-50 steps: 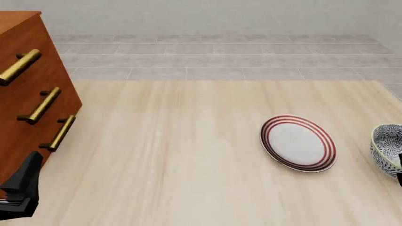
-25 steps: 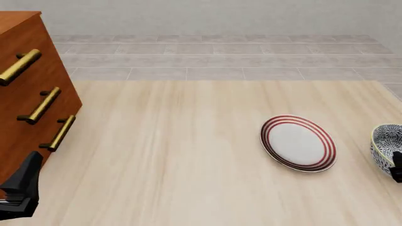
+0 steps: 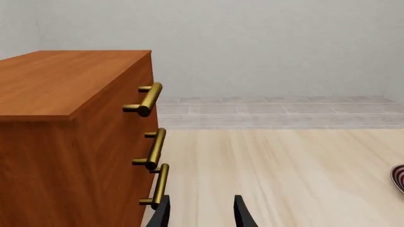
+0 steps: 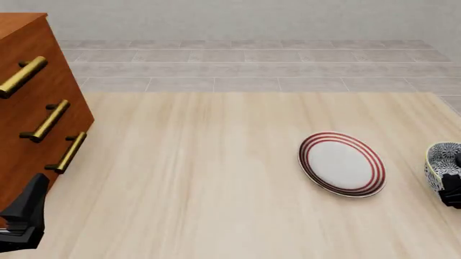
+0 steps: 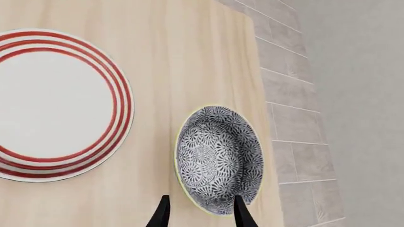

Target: Put the bowl on top of the cabinet.

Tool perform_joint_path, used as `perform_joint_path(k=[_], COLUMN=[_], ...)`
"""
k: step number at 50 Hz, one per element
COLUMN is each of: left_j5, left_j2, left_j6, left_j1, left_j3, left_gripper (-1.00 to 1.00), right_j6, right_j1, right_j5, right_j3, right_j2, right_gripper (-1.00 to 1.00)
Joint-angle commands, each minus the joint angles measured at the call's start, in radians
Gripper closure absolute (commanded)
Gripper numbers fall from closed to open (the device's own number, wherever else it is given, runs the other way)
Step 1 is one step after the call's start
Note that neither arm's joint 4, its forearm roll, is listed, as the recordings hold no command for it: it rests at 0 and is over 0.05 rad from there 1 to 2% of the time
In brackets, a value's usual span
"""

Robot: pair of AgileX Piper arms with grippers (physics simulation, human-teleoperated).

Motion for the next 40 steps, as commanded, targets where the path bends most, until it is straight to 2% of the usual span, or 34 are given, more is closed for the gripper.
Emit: perform_joint_path(k=[1,14,40], left_j5=[0.000,0.002,-0.002], left_j2=[-0.001,-0.003,0.000], left_j6=[0.000,-0.001,-0.001], left_j1=[0.005,0.005,0.005], left_j3=[-0.001,0.000,0.001], left_gripper=[-1.00,-1.00,-1.00], right_j6=[-0.002,-0.003,-0.005], right_j1=[0.003,0.005,-0.010], right_j5=[-0.045,-0.072,-0.203], right_j3=[0.008,0.007,0.031], right_j2=[0.047,0.085,0.223], right_gripper=[-1.00,-1.00,-1.00])
